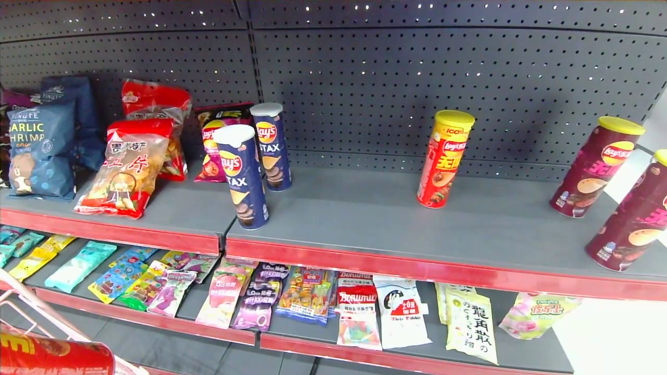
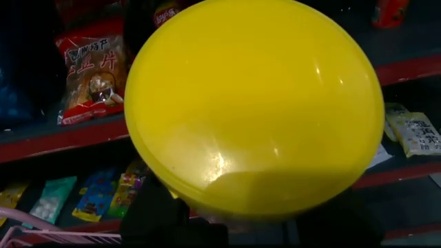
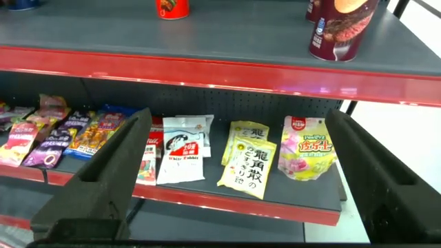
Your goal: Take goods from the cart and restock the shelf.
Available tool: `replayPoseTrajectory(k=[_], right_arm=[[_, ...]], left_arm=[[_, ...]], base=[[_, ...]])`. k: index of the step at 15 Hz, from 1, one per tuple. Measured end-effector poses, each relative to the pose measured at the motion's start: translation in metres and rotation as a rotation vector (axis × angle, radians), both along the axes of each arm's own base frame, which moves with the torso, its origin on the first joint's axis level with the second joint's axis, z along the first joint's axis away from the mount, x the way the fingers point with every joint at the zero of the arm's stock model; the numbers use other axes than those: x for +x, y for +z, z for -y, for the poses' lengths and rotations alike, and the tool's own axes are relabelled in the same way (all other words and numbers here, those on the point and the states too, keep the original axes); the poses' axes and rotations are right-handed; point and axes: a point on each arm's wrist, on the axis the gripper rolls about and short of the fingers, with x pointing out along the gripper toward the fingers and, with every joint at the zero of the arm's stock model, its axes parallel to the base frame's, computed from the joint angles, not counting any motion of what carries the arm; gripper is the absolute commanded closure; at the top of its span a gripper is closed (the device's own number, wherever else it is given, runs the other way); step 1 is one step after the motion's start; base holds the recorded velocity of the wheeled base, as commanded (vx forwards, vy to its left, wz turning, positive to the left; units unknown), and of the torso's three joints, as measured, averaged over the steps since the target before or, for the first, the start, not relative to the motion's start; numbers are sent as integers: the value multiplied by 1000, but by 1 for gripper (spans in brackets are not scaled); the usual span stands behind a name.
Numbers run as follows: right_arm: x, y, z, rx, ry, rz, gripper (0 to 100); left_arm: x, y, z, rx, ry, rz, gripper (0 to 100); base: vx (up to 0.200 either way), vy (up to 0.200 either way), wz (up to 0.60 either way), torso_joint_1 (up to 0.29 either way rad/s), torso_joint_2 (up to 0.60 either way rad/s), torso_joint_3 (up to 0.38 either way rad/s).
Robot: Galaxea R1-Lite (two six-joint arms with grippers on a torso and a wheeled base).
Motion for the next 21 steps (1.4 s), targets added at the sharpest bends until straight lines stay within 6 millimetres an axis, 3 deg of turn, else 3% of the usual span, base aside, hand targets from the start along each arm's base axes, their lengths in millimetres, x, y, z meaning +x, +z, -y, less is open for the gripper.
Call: replayPoseTrajectory(k=[4, 6, 8, 10, 12, 17, 21], right_arm=[[-2, 10, 0, -2, 20, 32, 0], [-7, 42, -1, 5, 64, 87, 0], [3, 80, -2, -32, 162, 60, 0], [37, 114, -5, -64, 243, 17, 0], [90, 134, -12, -85, 313, -15, 0], [226, 142, -60, -62, 449, -103, 0], [293, 131, -93, -53, 447, -95, 0]], left_arm=[[-1, -1, 0, 1, -1, 6, 100], [-2, 2, 0, 1, -4, 13, 100], [-1, 6, 0, 2, -5, 18, 100], [0, 9, 0, 5, 6, 17, 100], [2, 9, 0, 5, 10, 11, 100], [3, 11, 0, 4, 11, 9, 100], [3, 12, 0, 3, 20, 9, 100]], base=[[0, 0, 0, 0, 0, 0], [0, 0, 0, 0, 0, 0], [0, 0, 0, 0, 0, 0], [0, 0, 0, 0, 0, 0], [0, 0, 0, 0, 0, 0], [0, 0, 0, 0, 0, 0], [0, 0, 0, 0, 0, 0]])
